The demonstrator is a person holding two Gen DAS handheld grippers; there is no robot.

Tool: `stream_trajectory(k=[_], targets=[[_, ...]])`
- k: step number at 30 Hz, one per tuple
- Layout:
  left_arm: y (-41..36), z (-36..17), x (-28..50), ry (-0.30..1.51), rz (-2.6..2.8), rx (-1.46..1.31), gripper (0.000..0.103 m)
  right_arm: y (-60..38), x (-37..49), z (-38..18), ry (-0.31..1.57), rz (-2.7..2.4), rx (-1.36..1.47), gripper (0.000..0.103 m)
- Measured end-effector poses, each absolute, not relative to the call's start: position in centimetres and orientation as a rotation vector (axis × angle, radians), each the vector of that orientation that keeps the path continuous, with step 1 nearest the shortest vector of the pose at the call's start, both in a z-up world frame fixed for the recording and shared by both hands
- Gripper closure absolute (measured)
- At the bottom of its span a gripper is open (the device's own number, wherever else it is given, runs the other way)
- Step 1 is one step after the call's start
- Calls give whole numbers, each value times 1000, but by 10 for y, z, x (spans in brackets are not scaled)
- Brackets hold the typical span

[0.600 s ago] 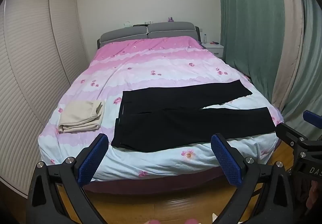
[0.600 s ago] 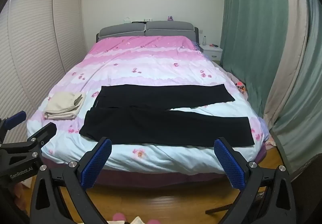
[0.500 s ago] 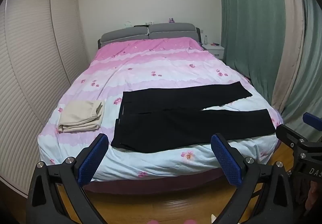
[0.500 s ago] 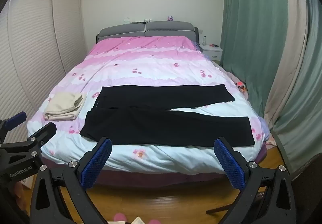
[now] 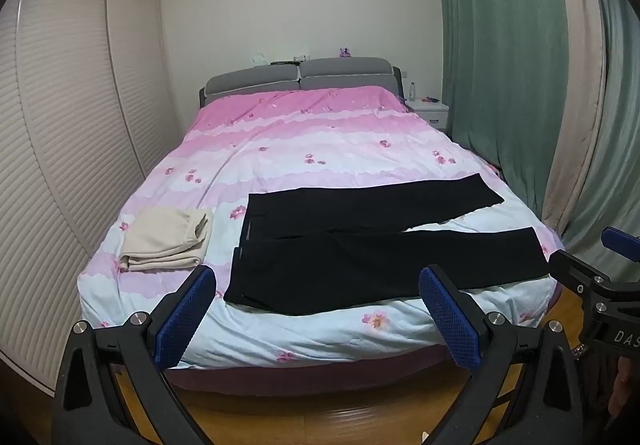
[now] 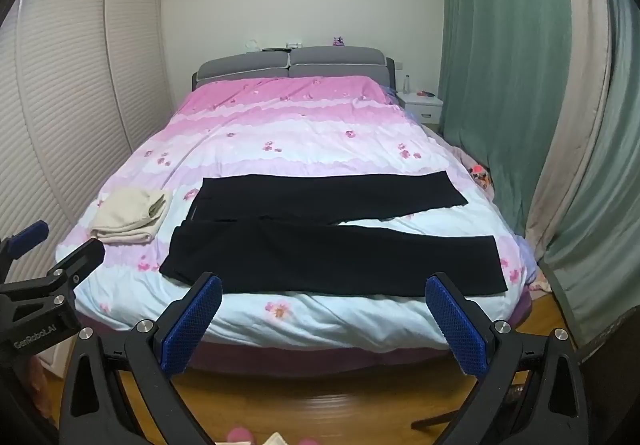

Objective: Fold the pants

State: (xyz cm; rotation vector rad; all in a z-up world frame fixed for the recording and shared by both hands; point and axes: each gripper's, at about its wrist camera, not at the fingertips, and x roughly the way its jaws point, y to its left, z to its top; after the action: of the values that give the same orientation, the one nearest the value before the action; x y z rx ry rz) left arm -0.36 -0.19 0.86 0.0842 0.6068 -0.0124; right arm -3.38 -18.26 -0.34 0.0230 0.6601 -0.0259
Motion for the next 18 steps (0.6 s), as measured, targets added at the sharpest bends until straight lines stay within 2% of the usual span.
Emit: stream_trajectory(k=[18], targets=[[5, 8, -2, 601, -23, 77, 0, -184, -34, -4, 658, -26, 25, 0]])
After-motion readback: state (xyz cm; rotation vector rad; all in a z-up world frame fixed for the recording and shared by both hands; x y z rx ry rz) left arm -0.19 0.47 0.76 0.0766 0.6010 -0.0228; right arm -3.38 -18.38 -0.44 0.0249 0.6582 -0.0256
